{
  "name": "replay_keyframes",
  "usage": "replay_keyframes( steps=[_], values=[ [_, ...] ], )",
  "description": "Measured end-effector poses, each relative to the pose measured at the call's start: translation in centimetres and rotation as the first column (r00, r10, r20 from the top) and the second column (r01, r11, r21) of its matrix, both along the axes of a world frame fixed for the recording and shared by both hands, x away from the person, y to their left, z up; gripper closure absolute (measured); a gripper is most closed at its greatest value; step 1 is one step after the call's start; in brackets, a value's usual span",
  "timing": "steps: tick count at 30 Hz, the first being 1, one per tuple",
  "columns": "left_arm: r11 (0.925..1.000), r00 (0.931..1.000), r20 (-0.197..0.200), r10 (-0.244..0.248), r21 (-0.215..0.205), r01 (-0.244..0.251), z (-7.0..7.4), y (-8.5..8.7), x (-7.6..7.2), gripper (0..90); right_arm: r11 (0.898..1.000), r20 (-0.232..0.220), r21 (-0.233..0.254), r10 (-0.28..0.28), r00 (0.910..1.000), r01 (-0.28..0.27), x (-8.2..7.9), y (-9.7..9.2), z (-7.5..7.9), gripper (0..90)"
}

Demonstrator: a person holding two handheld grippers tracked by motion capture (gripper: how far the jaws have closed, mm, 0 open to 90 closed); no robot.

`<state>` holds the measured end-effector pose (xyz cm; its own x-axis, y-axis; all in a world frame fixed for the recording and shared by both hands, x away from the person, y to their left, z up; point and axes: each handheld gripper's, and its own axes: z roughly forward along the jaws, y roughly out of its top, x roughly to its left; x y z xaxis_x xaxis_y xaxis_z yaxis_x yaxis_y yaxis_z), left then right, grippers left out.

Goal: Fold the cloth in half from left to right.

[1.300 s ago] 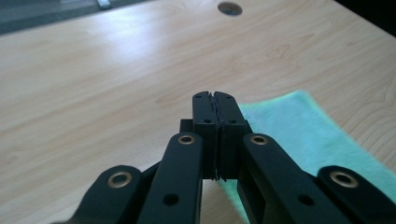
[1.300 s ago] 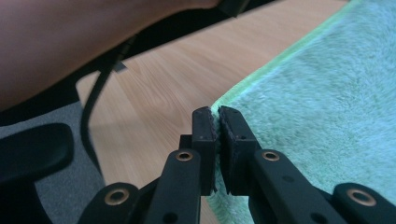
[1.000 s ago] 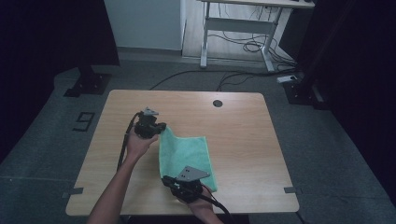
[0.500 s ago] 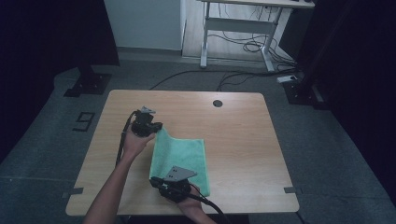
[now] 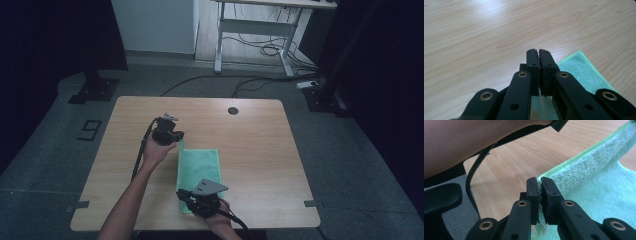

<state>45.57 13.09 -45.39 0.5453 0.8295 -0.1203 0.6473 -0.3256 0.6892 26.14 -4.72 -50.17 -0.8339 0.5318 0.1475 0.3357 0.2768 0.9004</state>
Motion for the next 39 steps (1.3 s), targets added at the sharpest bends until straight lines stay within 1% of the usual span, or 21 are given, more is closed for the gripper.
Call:
replay_keyframes(
  steps=[3, 6, 11, 17, 19, 24, 29, 33, 35, 39],
  values=[
    [0.9999, 0.9999, -0.005, -0.013, 0.001, 0.013, -0.3, -1.0, 0.2, 86.7, 1.0, 0.0, -0.016, -0.014, 0.9999, 0.014, -0.2, -0.9, -0.2, 83.9],
    [0.9997, 0.9997, -0.009, -0.023, 0.007, 0.023, -0.5, -2.0, 0.4, 86.5, 0.999, 0.0, -0.017, -0.028, 0.9996, 0.028, -0.2, -1.7, -0.3, 83.9],
    [0.9993, 0.9993, -0.018, -0.033, 0.016, 0.033, -1.0, -3.3, 0.7, 86.1, 0.998, -0.018, -0.014, -0.054, 0.9984, 0.054, -0.3, -3.1, -0.9, 83.8],
    [0.9978, 0.998, -0.034, -0.053, 0.038, 0.054, -2.2, -4.9, 1.0, 86.2, 0.998, -0.037, -0.021, -0.066, 0.9971, 0.065, -0.3, -4.2, -1.5, 83.8],
    [0.9978, 0.9977, -0.038, -0.055, 0.035, 0.057, -2.4, -5.3, 1.0, 86.3, 0.997, -0.042, -0.022, -0.071, 0.9966, 0.07, -0.3, -4.4, -1.6, 83.8],
    [0.9959, 0.996, -0.045, -0.077, 0.045, 0.079, -3.1, -6.6, 0.7, 86.4, 0.997, -0.067, -0.019, -0.069, 0.9953, 0.068, -0.5, -5.1, -2.0, 83.8],
    [0.9956, 0.9954, -0.051, -0.081, 0.044, 0.083, -3.5, -7.6, 0.7, 86.2, 0.997, -0.075, -0.024, -0.08, 0.994, 0.078, -0.6, -5.6, -2.3, 83.8],
    [0.9929, 0.9929, -0.063, -0.101, 0.056, 0.104, -4.1, -8.5, 0.9, 85.6, 0.996, -0.08, -0.026, -0.089, 0.9928, 0.087, -0.7, -6.2, -2.5, 83.4],
    [0.991, 0.9908, -0.075, -0.112, 0.064, 0.117, -4.6, -9.1, 1.0, 85.3, 0.996, -0.085, -0.029, -0.091, 0.9922, 0.089, -0.7, -6.5, -2.7, 83.3],
    [0.9894, 0.988, -0.097, -0.12, 0.07, 0.127, -5.7, -9.8, 1.1, 85.1, 0.995, -0.103, -0.035, -0.099, 0.9897, 0.096, -0.6, -7.1, -3.2, 83.1]
  ],
)
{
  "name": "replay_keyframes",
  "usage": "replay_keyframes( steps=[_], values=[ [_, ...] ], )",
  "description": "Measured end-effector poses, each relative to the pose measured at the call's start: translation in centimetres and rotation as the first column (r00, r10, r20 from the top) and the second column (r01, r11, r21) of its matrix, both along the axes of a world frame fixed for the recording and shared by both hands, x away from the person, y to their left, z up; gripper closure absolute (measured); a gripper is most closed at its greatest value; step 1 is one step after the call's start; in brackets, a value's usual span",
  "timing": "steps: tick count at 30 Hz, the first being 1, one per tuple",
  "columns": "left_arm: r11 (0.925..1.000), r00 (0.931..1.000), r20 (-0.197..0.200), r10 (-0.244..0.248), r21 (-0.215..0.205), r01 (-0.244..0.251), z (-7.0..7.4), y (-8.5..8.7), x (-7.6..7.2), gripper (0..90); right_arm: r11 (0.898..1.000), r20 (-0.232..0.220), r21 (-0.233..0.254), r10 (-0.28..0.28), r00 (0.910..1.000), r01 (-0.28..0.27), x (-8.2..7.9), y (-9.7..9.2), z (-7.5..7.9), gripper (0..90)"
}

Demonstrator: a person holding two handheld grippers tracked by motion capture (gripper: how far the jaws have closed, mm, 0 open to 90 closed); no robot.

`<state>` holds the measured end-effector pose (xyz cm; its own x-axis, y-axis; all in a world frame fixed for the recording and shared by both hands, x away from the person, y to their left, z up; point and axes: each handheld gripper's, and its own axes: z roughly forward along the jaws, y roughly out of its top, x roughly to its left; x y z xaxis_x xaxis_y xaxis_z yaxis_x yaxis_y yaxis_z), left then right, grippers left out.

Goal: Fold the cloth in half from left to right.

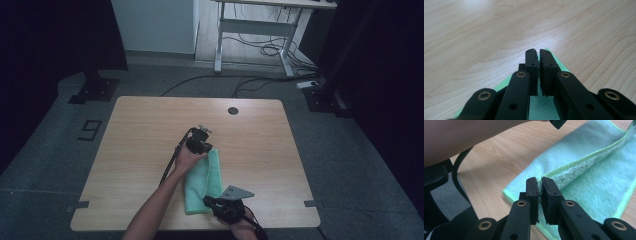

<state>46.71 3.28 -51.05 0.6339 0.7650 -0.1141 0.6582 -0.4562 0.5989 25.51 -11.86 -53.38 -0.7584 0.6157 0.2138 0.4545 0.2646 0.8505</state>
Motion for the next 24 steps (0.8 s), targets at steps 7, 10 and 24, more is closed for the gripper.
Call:
replay_keyframes(
  steps=[7, 10, 24],
  values=[
    [0.9999, 0.9999, -0.012, 0.009, -0.007, -0.009, -0.8, -0.8, 0.5, 84.4, 1.0, -0.012, 0.0, -0.015, 0.9998, 0.015, 0.0, -0.8, -0.4, 83.2],
    [0.9998, 0.9998, -0.013, 0.013, -0.013, -0.013, -0.8, -1.0, 0.7, 83.8, 1.0, -0.013, 0.001, -0.021, 0.9997, 0.021, 0.0, -0.9, -0.4, 83.2],
    [0.9996, 0.9997, -0.004, 0.023, -0.017, -0.023, -1.5, -1.5, 1.0, 84.8, 0.998, -0.071, 0.011, -0.068, 0.9952, 0.069, 0.0, -2.6, -1.3, 82.3]
  ],
)
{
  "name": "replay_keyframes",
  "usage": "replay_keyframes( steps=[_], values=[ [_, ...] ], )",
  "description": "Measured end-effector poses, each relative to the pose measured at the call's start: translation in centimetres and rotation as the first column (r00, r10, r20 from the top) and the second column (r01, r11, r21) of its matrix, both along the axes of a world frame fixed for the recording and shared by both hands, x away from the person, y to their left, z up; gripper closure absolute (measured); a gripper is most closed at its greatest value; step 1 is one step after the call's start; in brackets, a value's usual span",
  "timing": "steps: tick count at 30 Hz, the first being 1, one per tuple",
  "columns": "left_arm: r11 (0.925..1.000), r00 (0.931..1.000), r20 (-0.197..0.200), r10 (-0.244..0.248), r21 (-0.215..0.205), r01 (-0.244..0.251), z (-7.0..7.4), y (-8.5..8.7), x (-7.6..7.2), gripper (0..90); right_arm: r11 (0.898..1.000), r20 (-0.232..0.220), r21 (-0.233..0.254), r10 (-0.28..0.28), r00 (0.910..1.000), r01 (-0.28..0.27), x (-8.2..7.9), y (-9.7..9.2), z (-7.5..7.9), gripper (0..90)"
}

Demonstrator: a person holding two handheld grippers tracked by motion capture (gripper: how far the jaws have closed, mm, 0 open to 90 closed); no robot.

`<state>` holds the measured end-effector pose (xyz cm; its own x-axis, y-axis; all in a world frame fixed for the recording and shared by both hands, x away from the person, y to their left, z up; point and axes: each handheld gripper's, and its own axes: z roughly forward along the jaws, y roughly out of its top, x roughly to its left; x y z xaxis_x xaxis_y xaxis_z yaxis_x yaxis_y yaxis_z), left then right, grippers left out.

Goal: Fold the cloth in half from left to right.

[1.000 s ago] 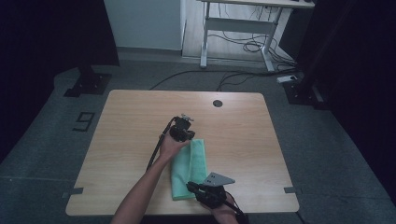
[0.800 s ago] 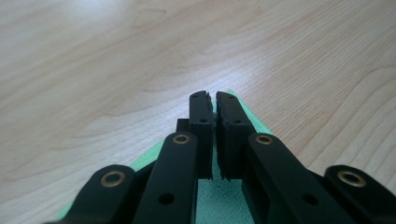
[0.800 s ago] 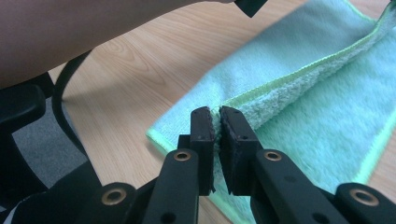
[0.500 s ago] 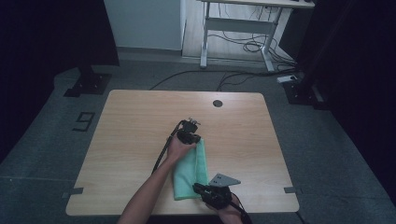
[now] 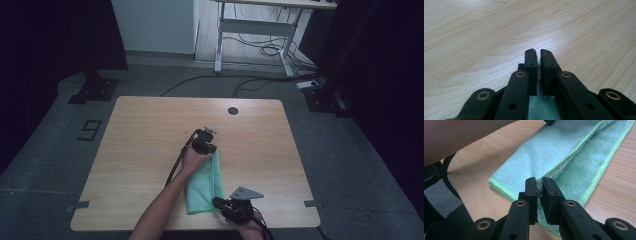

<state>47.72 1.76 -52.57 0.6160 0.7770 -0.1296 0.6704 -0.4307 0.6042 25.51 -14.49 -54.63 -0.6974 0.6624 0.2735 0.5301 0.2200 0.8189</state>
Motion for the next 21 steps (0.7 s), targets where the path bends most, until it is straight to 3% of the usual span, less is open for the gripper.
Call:
replay_keyframes(
  steps=[5, 14, 19, 21],
  values=[
    [0.9994, 0.9995, 0.027, 0.013, -0.034, -0.012, 0.68, 0.18, -0.12, 86.5, 1.0, -0.008, 0.019, -0.013, 0.9999, 0.013, -0.08, -0.53, 0.02, 83.8],
    [0.9994, 0.9997, 0.025, 0.0, -0.033, 0.001, 0.47, -0.56, -0.07, 86.8, 1.0, -0.022, 0.02, -0.013, 0.9997, 0.014, 0.04, -1.05, -0.22, 89.0],
    [0.9995, 0.9997, 0.023, -0.002, -0.03, 0.003, 0.5, -0.56, -0.2, 86.1, 1.0, -0.024, 0.019, -0.01, 0.9997, 0.011, 0.13, -0.91, -0.29, 77.4],
    [0.9997, 0.9997, 0.023, -0.008, -0.025, 0.008, 0.54, -0.52, -0.25, 85.7, 1.0, -0.012, 0.003, -0.005, 0.9999, 0.005, 0.06, -0.62, -0.3, 68.7]
  ],
)
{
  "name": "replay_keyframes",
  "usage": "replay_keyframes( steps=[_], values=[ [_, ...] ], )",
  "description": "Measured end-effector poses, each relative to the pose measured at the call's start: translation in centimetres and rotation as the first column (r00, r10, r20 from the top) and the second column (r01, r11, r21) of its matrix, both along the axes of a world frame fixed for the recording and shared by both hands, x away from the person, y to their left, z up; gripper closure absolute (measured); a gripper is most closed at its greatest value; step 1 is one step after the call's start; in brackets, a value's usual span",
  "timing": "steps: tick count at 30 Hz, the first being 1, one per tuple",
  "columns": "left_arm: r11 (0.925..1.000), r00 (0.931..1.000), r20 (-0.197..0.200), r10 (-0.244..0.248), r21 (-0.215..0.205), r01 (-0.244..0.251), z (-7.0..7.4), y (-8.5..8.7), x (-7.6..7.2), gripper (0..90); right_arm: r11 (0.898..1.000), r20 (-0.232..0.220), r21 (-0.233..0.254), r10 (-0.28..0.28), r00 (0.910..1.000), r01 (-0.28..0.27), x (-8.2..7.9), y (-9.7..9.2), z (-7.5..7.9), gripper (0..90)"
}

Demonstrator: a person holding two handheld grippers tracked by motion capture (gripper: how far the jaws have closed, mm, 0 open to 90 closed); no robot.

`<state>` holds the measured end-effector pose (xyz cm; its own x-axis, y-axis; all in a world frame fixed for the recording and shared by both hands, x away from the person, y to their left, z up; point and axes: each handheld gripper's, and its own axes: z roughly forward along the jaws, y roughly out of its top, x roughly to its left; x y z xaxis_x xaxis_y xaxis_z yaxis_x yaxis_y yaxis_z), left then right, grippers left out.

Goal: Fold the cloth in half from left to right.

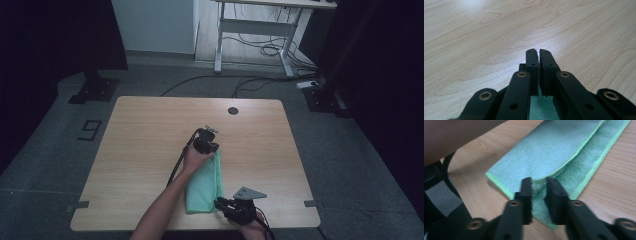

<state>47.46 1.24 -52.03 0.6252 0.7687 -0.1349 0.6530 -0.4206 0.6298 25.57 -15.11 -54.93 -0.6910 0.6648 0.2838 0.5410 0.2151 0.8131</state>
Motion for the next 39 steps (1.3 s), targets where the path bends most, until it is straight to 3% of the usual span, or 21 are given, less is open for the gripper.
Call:
replay_keyframes(
  steps=[2, 9, 12, 18, 22, 27, 34, 39],
  values=[
    [1.0, 1.0, 0.001, 0.002, -0.004, -0.002, 0.0, -0.1, -0.1, 85.4, 1.0, -0.01, -0.004, 0.017, 0.9998, -0.018, -0.1, 0.5, -0.1, 62.4],
    [0.9999, 0.9999, -0.004, 0.01, -0.007, -0.01, -0.3, -0.1, -0.3, 85.3, 1.0, -0.01, -0.016, -0.008, 0.9999, 0.007, -0.2, 1.4, 0.3, 46.4],
    [0.9999, 0.9999, -0.001, 0.011, -0.006, -0.011, -0.1, 0.1, -0.4, 85.2, 0.998, 0.005, -0.065, -0.009, 0.9999, 0.01, -0.3, 2.1, 0.0, 46.4],
    [0.9999, 0.9999, 0.008, 0.01, -0.005, -0.01, 0.3, 0.4, -0.5, 85.1, 0.988, 0.032, -0.149, -0.034, 0.9989, 0.039, -0.5, 2.7, -0.5, 53.3],
    [0.9999, 0.9999, 0.006, 0.011, -0.009, -0.011, 0.2, 0.4, -0.6, 85.1, 0.981, 0.068, -0.188, -0.032, 0.9971, 0.044, -0.8, 2.8, -0.6, 66.8],
    [0.9999, 0.9999, 0.014, 0.005, -0.009, -0.005, 0.3, 0.1, -0.8, 85.2, 0.983, 0.078, -0.183, -0.016, 0.9969, 0.03, -0.9, 2.9, -0.5, 80.3],
    [0.9996, 0.9988, 0.048, 0.007, -0.027, -0.006, 0.8, 0.2, -1.0, 87.1, 0.992, 0.097, -0.124, -0.028, 0.9949, 0.04, -1.0, 2.1, 0.4, 83.6],
    [0.9997, 0.9984, 0.057, 0.001, -0.024, 0.001, 0.6, -0.6, -0.8, 87.3, 0.992, 0.104, -0.106, -0.053, 0.9931, 0.064, -1.1, 1.0, 1.0, 83.4]
  ],
)
